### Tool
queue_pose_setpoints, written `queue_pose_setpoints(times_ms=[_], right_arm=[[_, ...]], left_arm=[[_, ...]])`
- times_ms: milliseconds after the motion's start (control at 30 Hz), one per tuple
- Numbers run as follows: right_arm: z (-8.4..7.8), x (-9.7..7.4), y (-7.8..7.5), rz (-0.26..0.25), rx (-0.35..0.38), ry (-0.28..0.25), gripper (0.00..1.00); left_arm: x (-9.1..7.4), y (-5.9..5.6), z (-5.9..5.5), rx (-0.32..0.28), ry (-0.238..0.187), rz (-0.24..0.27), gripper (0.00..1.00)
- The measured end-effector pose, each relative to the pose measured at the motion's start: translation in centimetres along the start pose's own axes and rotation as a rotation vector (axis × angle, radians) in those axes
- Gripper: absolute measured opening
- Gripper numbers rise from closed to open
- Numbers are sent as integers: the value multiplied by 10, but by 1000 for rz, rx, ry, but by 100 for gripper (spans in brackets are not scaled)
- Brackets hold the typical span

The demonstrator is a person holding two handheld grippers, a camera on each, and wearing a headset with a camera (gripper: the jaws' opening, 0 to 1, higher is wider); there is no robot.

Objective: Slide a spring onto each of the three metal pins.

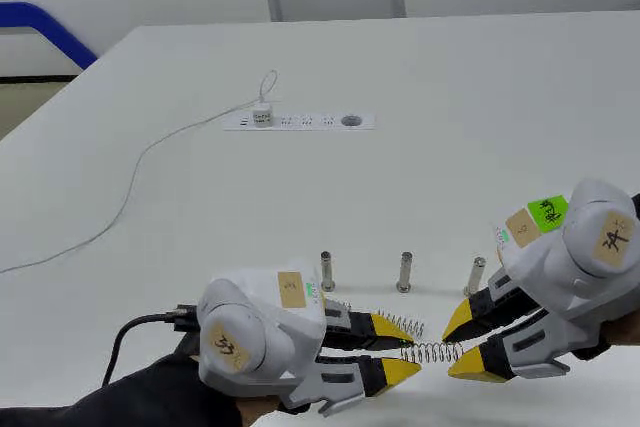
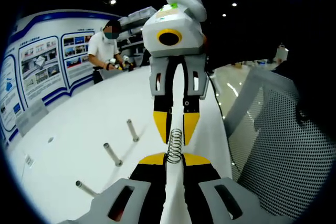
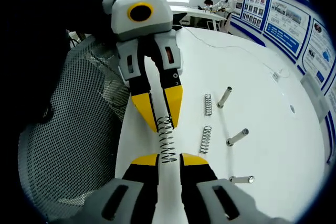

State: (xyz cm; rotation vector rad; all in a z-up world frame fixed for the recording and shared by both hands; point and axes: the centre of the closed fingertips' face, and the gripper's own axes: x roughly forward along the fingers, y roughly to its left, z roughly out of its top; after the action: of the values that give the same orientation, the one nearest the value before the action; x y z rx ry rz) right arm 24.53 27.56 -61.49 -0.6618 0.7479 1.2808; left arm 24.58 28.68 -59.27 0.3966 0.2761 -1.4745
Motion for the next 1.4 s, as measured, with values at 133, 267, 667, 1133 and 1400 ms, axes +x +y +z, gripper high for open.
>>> queue_pose_setpoints(times_ms=[133,267,667,1133,1400], right_arm=[[-4,0,1,-2,-3,8,13],[4,-6,2,-1,14,-20,12],[37,-15,6,9,27,-112,12],[42,-10,7,0,-7,-82,12],[41,-14,2,-4,8,-64,12]], left_arm=[[0,-1,2,-3,-6,1,11],[1,0,-4,-14,9,4,11],[1,2,-7,-19,19,15,10],[1,0,-5,-40,3,13,10],[2,3,-4,-61,-3,28,17]])
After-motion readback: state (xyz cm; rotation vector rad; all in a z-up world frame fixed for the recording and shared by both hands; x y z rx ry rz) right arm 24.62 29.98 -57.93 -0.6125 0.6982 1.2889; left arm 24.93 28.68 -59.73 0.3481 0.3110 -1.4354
